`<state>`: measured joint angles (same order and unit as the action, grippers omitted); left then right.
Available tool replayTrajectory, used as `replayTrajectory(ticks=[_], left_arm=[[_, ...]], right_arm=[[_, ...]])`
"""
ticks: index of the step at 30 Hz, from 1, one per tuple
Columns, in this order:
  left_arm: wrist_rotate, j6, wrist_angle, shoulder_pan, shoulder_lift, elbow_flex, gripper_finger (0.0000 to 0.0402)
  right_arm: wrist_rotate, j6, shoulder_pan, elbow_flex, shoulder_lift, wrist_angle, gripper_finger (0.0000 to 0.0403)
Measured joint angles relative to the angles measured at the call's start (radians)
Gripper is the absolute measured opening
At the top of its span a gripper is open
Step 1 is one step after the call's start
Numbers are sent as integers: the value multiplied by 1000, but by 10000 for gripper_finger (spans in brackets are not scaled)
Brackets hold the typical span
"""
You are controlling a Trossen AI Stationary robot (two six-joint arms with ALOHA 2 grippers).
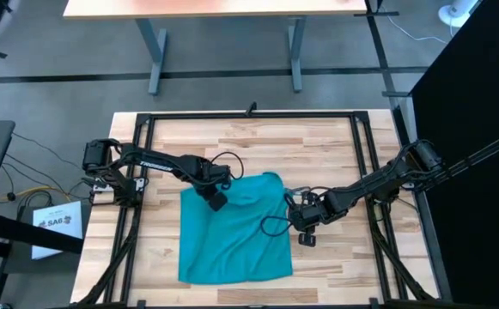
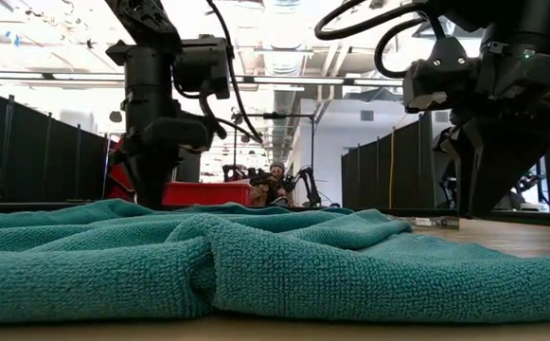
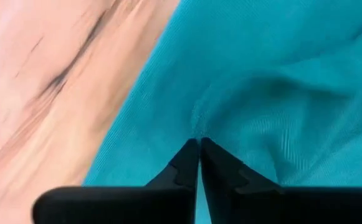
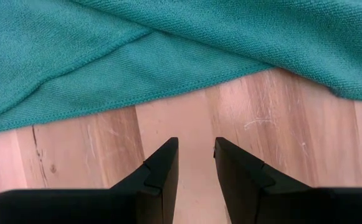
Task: Roll towel
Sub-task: Roll the blue towel
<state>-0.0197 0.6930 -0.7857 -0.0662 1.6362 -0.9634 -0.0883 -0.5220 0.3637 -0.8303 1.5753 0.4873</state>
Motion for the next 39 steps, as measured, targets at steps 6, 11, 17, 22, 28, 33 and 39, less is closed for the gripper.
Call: replayTrajectory(ticks=[6,11,17,22,28,33,39], left_arm=[[-78,68,-119,16,-146,-4,0],[-98,61,-209,-12,-220,10,0],[-31,18,-204,-39,-230,78,0],[-29,55,-198,-37,-229,153,0],[-30,67,-188,-35,-229,195,0],[-39,66,-199,-39,-230,196,0],[-78,75,-222,-39,-230,193,0]], right_arm=[[0,0,-2,0,0,-1,93],[1,26,-20,0,0,-5,93],[6,44,-56,0,0,-19,93],[7,71,-85,0,0,-24,93],[8,86,-122,-1,0,-34,93],[8,90,-146,0,0,-40,93],[9,139,-158,-1,0,-44,93]])
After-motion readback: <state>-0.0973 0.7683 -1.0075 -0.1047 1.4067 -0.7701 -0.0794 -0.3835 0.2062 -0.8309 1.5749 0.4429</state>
